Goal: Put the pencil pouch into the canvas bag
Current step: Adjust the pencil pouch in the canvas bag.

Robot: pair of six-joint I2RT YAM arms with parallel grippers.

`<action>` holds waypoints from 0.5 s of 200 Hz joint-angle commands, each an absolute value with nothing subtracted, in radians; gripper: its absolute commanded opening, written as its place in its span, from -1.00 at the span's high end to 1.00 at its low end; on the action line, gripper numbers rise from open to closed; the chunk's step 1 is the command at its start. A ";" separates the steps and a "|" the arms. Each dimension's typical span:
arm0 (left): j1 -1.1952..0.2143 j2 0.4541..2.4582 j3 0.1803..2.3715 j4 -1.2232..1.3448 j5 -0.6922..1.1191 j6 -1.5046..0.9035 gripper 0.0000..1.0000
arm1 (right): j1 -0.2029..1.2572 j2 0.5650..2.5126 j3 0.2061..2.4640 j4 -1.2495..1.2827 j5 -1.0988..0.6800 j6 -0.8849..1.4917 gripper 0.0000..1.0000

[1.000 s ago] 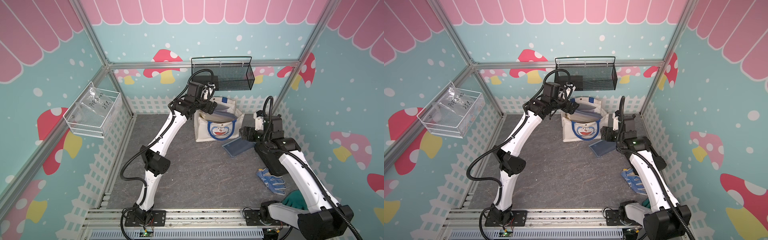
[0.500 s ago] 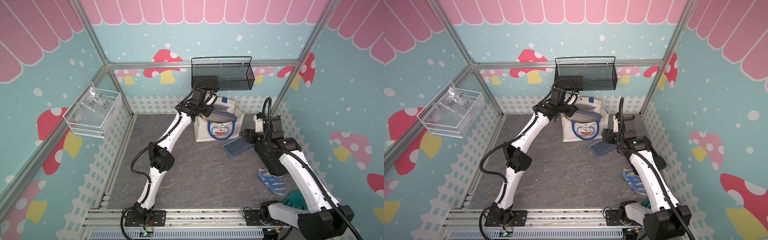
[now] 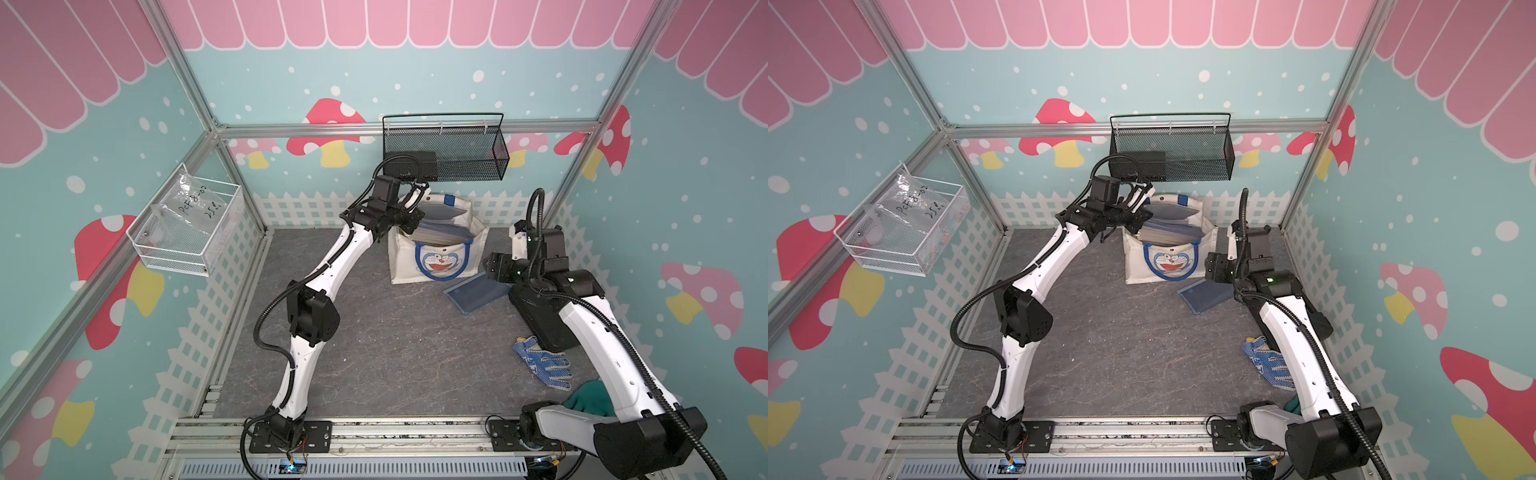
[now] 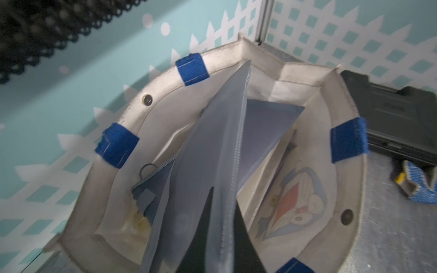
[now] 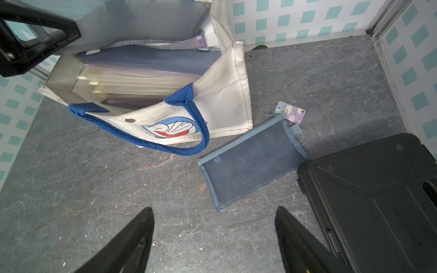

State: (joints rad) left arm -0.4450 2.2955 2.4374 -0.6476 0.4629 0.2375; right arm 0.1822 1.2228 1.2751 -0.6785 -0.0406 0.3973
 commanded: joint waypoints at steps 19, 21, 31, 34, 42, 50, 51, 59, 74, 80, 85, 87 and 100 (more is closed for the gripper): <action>-0.425 2.321 2.499 -0.626 0.701 0.223 1.00 | 0.177 1.223 1.307 -0.712 -0.016 0.403 -0.64; -0.425 2.324 2.501 -0.625 0.700 0.223 1.00 | 0.177 1.224 1.308 -0.711 -0.016 0.404 -0.64; -0.421 2.344 2.504 -0.626 0.700 0.224 1.00 | 0.177 1.225 1.308 -0.710 -0.014 0.407 -0.64; -0.420 2.348 2.505 -0.628 0.703 0.224 1.00 | 0.178 1.226 1.310 -0.710 -0.014 0.407 -0.63; -0.417 2.362 2.504 -0.631 0.706 0.229 1.00 | 0.176 1.226 1.311 -0.710 -0.014 0.407 -0.63; -0.417 2.372 2.497 -0.634 0.703 0.237 1.00 | 0.177 1.226 1.312 -0.710 -0.013 0.407 -0.63; -0.416 2.373 2.497 -0.634 0.702 0.239 1.00 | 0.177 1.226 1.312 -0.710 -0.013 0.407 -0.63; -0.414 2.381 2.492 -0.644 0.687 0.256 1.00 | 0.177 1.225 1.312 -0.711 -0.010 0.407 -0.63; -0.416 2.378 2.466 -0.651 0.637 0.283 1.00 | 0.177 1.223 1.313 -0.712 -0.008 0.407 -0.63; -0.415 2.371 2.439 -0.641 0.616 0.291 1.00 | 0.176 1.224 1.313 -0.712 -0.008 0.407 -0.63; -0.414 2.363 2.419 -0.634 0.602 0.300 1.00 | 0.176 1.224 1.313 -0.711 -0.007 0.409 -0.63; -0.415 2.361 2.412 -0.631 0.595 0.304 1.00 | 0.177 1.225 1.313 -0.711 -0.007 0.408 -0.63; -0.415 2.338 2.368 -0.612 0.557 0.327 1.00 | 0.177 1.227 1.314 -0.710 -0.008 0.410 -0.63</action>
State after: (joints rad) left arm -0.4198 2.3524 2.4351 -0.6239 0.6250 0.2466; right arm 0.1822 1.2236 1.2900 -0.6952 -0.0166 0.4019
